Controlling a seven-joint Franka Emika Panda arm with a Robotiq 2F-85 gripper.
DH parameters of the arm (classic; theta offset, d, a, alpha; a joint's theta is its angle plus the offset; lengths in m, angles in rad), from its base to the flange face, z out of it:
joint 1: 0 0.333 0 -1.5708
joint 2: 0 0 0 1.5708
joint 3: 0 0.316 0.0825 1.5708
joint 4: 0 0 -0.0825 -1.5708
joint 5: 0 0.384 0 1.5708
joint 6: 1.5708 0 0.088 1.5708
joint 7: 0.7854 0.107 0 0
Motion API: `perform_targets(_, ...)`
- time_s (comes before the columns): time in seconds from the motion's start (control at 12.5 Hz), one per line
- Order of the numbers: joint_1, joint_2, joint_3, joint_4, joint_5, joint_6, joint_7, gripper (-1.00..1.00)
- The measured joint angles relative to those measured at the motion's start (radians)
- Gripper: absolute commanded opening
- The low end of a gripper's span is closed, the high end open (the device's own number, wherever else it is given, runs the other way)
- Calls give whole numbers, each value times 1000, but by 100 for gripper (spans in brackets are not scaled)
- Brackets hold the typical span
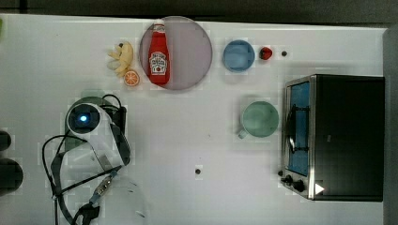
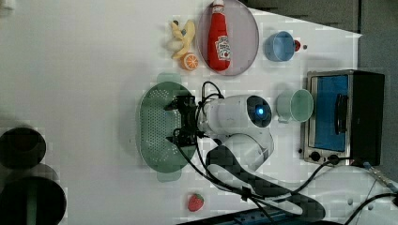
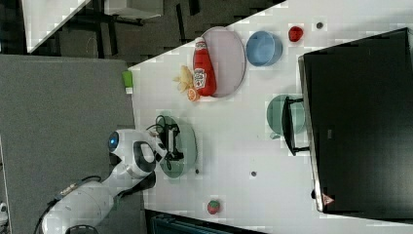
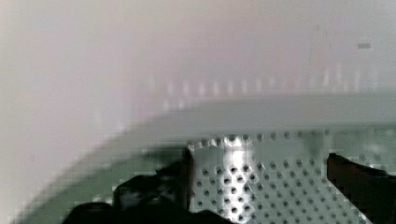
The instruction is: Drag strainer left to right.
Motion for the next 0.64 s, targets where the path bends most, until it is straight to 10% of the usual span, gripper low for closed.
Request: perform_targets(0.64, 62, -23, -67, 2, -39, 3, 5, 100)
